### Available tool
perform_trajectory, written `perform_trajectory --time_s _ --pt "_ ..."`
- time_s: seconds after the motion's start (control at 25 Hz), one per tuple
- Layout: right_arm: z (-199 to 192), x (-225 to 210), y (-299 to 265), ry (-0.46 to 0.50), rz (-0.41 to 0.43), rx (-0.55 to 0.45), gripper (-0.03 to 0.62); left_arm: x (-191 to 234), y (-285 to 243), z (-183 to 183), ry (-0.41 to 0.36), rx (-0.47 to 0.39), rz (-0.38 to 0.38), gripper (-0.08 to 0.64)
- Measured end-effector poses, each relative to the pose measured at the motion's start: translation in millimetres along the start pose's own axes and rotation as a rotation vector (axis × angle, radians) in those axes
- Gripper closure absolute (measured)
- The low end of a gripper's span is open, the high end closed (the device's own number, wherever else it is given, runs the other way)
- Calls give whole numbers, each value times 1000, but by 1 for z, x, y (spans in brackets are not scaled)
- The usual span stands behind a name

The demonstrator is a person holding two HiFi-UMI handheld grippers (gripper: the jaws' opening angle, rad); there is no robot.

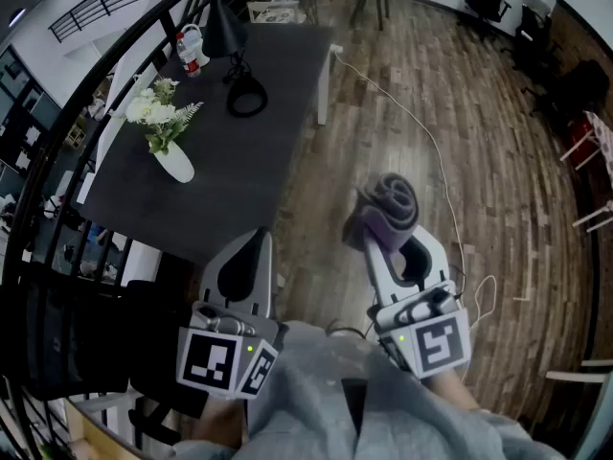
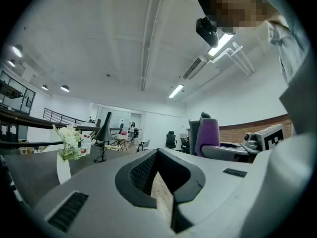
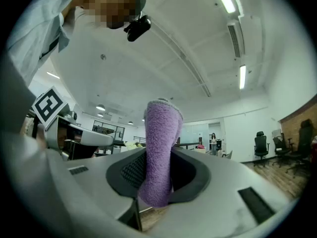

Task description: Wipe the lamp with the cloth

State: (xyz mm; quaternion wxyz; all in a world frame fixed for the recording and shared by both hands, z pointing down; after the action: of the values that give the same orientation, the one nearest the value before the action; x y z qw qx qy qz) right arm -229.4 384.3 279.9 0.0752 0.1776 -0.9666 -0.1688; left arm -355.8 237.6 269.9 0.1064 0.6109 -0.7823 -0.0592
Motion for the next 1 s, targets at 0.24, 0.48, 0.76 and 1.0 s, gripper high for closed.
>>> perform_trajectory --time_s 0.24,0.48,0.76,1.0 --pt "-1 -4 10 9 31 7 485 -17 0 -4 -5 -6 7 555" --pt "-3 -14 19 -2 42 8 485 -30 3 -7 -22 -11 27 555" --pt "-5 -26 23 -26 40 -4 483 -39 0 -10 -31 -10 34 555" --pt "-8 -34 27 -37 69 -8 483 -54 -12 -20 -6 6 -10 555"
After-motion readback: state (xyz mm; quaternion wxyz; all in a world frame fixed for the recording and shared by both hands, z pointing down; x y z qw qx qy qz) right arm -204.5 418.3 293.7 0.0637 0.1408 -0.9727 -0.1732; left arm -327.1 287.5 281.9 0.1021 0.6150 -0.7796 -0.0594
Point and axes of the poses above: the fingertips, and each gripper's own axes: y backward along the fingers, x to its left, z out of its top, the point moved 6 cm from there along y, backward along the fingers, and after that the axes turned 15 degrees about -x, right-handed, at the moved point
